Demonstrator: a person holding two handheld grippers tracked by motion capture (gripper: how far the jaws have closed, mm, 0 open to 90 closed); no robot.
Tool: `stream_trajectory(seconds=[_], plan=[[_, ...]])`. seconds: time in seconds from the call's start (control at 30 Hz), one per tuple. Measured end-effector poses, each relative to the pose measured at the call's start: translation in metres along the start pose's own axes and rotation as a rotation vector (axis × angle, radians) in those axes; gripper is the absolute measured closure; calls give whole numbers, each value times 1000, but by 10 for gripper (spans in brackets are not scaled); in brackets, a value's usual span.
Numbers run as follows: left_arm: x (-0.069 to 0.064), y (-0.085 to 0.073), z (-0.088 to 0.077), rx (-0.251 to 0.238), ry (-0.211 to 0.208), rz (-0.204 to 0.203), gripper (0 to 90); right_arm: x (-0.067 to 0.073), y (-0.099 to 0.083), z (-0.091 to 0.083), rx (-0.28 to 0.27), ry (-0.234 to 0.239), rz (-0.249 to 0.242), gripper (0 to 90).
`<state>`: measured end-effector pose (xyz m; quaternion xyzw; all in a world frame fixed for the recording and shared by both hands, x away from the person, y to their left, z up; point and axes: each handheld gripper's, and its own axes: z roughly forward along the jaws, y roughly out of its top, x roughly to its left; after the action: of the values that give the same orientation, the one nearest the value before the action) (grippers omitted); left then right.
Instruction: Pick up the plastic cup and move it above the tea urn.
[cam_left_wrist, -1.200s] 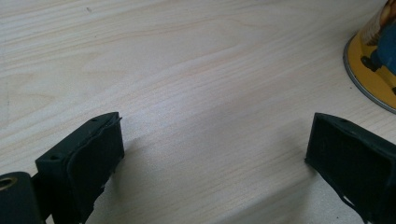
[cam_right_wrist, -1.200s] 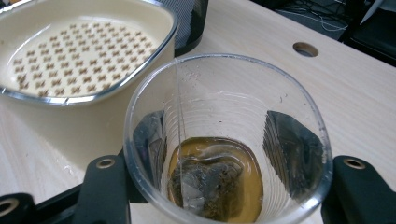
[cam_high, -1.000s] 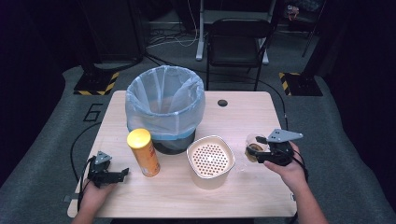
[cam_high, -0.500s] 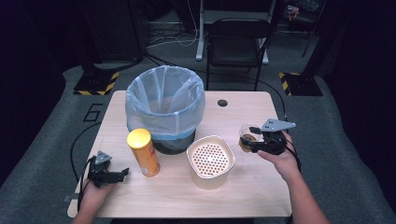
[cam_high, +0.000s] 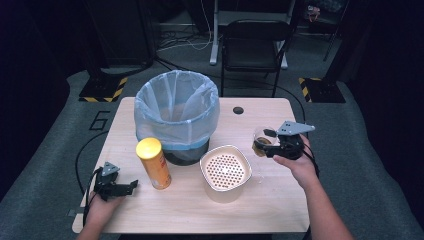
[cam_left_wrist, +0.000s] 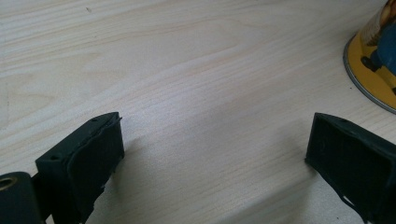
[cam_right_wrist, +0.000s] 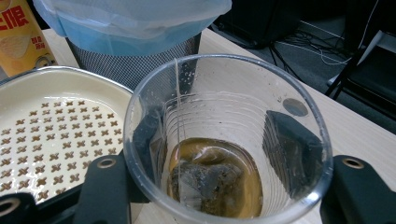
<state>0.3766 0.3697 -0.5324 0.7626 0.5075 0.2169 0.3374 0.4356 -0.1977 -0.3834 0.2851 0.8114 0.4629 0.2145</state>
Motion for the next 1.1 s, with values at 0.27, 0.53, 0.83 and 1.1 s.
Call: stream_trajectory(seconds=[0.27,0.53,0.83,1.1], plan=[[0,0,0,-2,1,0,39,4,11,7,-16,-1,-52,395],[0,0,0,-3,2,1,39,10,25,13,-23,9,-99,400],[0,0,0,-3,2,1,39,16,38,19,-16,30,-164,403],[0,0,0,-3,2,1,39,20,42,18,-24,22,-208,411]])
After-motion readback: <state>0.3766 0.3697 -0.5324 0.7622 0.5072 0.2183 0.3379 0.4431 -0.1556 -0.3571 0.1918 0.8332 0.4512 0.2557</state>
